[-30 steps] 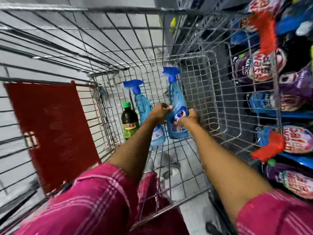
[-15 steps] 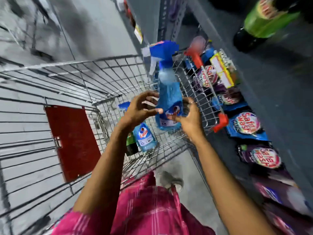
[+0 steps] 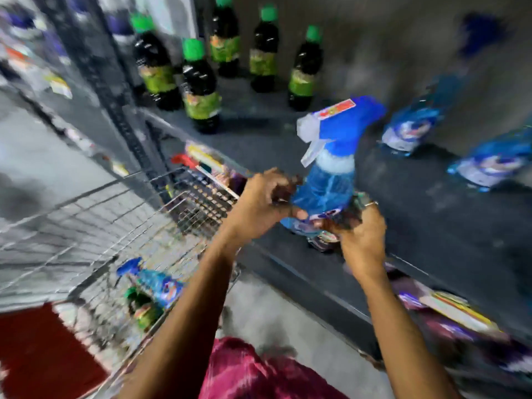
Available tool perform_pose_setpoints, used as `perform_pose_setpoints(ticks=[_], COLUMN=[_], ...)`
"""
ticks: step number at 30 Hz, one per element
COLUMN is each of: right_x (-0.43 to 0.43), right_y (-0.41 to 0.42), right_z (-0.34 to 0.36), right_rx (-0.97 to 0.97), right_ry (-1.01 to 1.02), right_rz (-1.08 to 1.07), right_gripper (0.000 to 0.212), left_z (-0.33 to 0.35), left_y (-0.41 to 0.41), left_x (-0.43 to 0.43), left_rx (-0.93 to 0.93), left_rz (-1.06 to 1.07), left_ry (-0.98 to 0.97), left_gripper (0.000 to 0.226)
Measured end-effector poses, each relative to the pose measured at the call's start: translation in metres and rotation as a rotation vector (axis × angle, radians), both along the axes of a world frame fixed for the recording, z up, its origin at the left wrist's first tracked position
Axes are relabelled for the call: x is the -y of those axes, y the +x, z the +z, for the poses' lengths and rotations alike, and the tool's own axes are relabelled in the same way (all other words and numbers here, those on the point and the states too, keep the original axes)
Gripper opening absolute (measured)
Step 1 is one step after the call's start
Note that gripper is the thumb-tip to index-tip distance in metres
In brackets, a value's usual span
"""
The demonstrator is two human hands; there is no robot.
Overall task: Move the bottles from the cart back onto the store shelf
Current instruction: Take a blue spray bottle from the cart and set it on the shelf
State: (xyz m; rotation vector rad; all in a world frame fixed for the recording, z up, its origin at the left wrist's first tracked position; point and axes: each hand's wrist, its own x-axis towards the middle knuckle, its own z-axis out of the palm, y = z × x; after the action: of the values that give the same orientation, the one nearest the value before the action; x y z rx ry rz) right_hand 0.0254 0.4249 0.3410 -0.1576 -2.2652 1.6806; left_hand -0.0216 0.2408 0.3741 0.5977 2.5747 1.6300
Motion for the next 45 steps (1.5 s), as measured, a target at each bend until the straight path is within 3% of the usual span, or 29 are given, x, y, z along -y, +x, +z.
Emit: perform_pose_setpoints(ticks=[2,5,14,23,27,28,30,32,40,41,45], right_x=[-0.051,-0.071,-0.191,-0.216,-0.197,-0.188,-0.166,-0.140,-0.022,0.020,0.081], right_y=[0.030,0.038,0.096,0.096,0.102,0.105,0.113,0.111,0.046,0.023,-0.009], right_z=[0.011,0.006,0.005,0.006,0.001,-0.004,-0.011,-0.016,-0.014,-0.018,-0.032], right_rx=[-0.075,-0.030,-0.100,0.008,0.026,-0.002,-0.110,-0.117,-0.039,-0.024,0.053], right_ry=[-0.048,-0.066,-0.018,0.034,0.121,0.160,0.220,0.244,0.228,0.196,0.142], right_rz=[-0.132,-0.166,-0.509,-0.545,-0.687,-0.771,-0.847,-0.789,-0.303,-0.174,0.129], right_gripper=[0.054,0.052,0.052,0.052,0.068,0.064,0.034,0.016,0.017,0.015,0.014], left_z=[0.008,-0.002,-0.003,-0.010,-0.018,-0.021,-0.026,-0.034,-0.063,-0.074,-0.109], left_y=[0.013,0.015,0.039,0.030,0.033,0.035,0.037,0.036,0.014,0.007,0.004], left_x=[-0.061,-0.092,-0.254,-0.283,-0.275,-0.270,-0.258,-0.240,-0.110,-0.060,0.026], left_rx=[-0.046,0.021,0.027,0.064,0.089,0.094,0.107,0.116,-0.045,-0.062,0.097], left_rz=[-0.123,-0.123,-0.354,-0.410,-0.405,-0.392,-0.363,-0.297,0.083,0.203,0.555], left_ry=[0.026,0.181,0.143,0.136,0.193,0.198,0.213,0.257,0.288,0.263,0.262], left_gripper=[0.038,0.052,0.044,0.036,0.041,0.042,0.043,0.038,0.037,0.035,0.031])
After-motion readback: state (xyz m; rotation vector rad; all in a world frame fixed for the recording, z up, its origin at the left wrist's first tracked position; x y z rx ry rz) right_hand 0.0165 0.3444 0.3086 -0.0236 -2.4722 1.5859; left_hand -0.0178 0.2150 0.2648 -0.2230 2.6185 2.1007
